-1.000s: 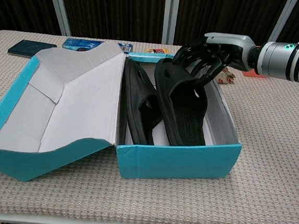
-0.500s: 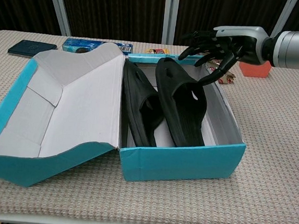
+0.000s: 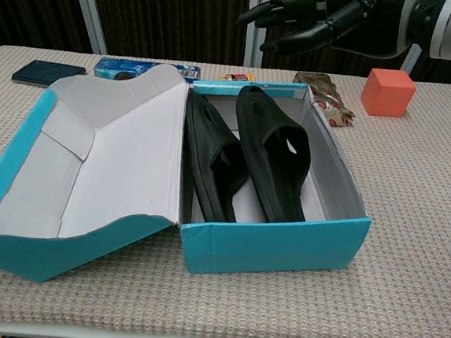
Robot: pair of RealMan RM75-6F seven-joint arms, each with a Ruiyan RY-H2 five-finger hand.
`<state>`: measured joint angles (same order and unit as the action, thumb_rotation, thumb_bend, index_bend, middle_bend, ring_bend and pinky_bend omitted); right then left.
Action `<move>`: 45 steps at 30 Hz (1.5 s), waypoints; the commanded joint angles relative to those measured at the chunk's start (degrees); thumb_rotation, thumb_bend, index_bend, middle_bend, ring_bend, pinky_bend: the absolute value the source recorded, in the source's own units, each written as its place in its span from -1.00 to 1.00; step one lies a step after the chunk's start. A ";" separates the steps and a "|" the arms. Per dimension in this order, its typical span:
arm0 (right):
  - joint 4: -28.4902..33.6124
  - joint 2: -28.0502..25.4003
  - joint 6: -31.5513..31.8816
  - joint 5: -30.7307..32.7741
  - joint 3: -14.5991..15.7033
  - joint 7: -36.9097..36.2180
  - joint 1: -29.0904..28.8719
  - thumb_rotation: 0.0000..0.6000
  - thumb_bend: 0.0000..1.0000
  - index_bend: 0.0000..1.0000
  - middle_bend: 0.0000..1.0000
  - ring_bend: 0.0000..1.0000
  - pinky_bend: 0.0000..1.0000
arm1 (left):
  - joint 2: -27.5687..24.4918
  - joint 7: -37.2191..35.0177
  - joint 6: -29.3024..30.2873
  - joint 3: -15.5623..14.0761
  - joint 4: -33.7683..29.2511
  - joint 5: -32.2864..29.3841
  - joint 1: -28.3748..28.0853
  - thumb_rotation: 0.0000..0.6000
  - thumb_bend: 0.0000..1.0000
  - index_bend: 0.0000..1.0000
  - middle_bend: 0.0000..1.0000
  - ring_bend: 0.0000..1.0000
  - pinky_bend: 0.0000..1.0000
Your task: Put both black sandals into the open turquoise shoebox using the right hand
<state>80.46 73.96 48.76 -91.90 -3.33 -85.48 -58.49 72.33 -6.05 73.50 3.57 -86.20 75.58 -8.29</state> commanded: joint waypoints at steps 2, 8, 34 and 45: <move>0.75 1.52 -1.38 -0.78 0.49 -3.34 -1.18 1.00 -1.00 -0.97 -0.55 -0.95 -0.69 | -0.02 -0.48 0.02 -0.18 0.39 0.22 0.15 1.00 -0.82 -0.68 -0.83 -0.95 -0.93; -1.91 4.66 -3.76 -0.87 2.21 -5.27 -1.82 1.00 -1.00 -0.97 -0.57 -0.95 -0.67 | -0.29 -0.88 -0.72 0.12 0.37 -0.37 -0.09 1.00 -0.82 -0.68 -0.83 -0.95 -0.93; -6.39 7.55 -0.62 -1.43 4.97 -6.58 0.36 1.00 -1.00 -0.97 -0.58 -0.96 -0.61 | 0.25 -0.78 0.48 -0.13 0.81 1.20 0.03 1.00 -0.82 -0.68 -0.83 -0.95 -0.93; 5.40 -5.94 11.07 -0.48 1.50 5.18 5.53 1.00 -1.00 -0.96 -0.56 -0.95 -0.60 | 0.13 -1.13 1.71 -0.51 0.27 3.03 0.18 1.00 -0.82 -0.68 -0.83 -0.95 -0.93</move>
<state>82.50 71.51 57.46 -93.37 -0.90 -84.90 -55.24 72.49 -7.09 75.08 3.10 -85.87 78.45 -8.12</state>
